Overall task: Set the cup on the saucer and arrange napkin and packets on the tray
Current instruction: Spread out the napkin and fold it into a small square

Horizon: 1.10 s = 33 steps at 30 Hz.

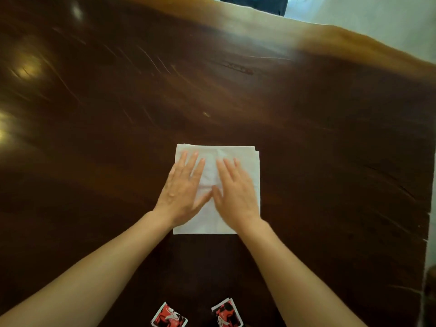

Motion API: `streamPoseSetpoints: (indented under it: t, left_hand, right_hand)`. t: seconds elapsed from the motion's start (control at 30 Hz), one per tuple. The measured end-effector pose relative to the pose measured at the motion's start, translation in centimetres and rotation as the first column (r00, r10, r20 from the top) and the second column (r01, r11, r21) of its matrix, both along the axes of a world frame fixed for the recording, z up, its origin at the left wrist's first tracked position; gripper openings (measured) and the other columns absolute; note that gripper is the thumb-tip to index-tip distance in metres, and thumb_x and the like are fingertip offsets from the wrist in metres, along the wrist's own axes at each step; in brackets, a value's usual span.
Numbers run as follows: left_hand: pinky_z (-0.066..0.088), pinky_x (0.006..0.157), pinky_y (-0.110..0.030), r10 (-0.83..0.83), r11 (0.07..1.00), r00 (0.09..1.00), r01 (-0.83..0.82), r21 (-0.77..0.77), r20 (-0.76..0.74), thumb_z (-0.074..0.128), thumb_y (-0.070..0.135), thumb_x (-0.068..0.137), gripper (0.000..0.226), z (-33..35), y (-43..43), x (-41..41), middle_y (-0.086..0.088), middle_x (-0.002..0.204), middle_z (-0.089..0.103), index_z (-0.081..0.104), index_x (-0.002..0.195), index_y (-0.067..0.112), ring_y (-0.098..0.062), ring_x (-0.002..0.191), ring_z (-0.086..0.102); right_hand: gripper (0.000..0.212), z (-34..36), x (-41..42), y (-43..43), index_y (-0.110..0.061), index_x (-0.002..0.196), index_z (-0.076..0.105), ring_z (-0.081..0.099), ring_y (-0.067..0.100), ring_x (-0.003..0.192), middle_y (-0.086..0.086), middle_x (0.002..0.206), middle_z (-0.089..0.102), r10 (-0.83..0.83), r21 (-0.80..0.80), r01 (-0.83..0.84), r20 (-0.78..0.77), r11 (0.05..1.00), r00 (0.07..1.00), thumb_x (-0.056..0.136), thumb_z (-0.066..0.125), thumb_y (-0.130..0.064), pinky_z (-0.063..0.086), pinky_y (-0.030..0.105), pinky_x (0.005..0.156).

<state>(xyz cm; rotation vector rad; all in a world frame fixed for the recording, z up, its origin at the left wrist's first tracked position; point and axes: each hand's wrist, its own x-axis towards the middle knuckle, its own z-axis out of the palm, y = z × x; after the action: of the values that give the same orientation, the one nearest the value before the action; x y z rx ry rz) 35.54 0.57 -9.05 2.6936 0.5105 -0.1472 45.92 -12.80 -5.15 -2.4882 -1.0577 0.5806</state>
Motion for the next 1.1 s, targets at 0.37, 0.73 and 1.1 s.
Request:
streamPoseSetpoints:
  t: [0.37, 0.73, 1.1]
  left_hand:
    - [-0.002, 0.121, -0.056, -0.008, 0.996, 0.988, 0.021, 0.087, -0.151, 0.017, 0.075, 0.092, 0.083, -0.5, 0.4, -2.4, -0.009, 0.167, -0.015, -0.002, 0.159, 0.031, -0.034, 0.153, -0.015]
    - [0.041, 0.085, -0.041, 0.076, 0.997, 0.997, -0.076, -0.017, 0.007, 0.074, 0.050, 0.081, 0.056, 1.3, 4.3, -1.1, -0.003, 0.106, 0.050, 0.062, 0.134, 0.034, -0.022, 0.094, 0.048]
    - [0.038, 0.089, -0.041, 0.272, 0.953, 0.962, -0.267, -0.141, 0.012, 0.076, 0.052, 0.079, 0.059, 1.9, 3.4, -0.8, 0.002, 0.104, 0.049, 0.060, 0.133, 0.035, -0.021, 0.096, 0.051]
  right_hand:
    - [0.077, -2.3, 1.9, -5.9, -0.022, 0.150, -0.029, -0.038, 0.020, 0.144, -0.005, 0.158, -0.039, 0.048, -0.412, -0.047, -0.008, 0.910, 0.999, 0.100, 0.013, -0.062, -0.015, 0.051, 0.121]
    - [0.060, -0.6, 5.7, -8.3, -0.035, 0.136, 0.060, 0.034, 0.025, 0.127, -0.002, 0.145, 0.035, -0.337, -0.184, 0.318, -0.084, 0.930, 0.938, 0.080, 0.082, -0.034, 0.034, 0.044, 0.111]
    - [0.060, -0.2, 5.6, -8.3, -0.034, 0.135, 0.059, 0.040, 0.022, 0.123, 0.000, 0.135, 0.041, -0.375, -0.122, 0.361, -0.133, 0.925, 0.917, 0.080, 0.082, -0.035, 0.045, 0.048, 0.105]
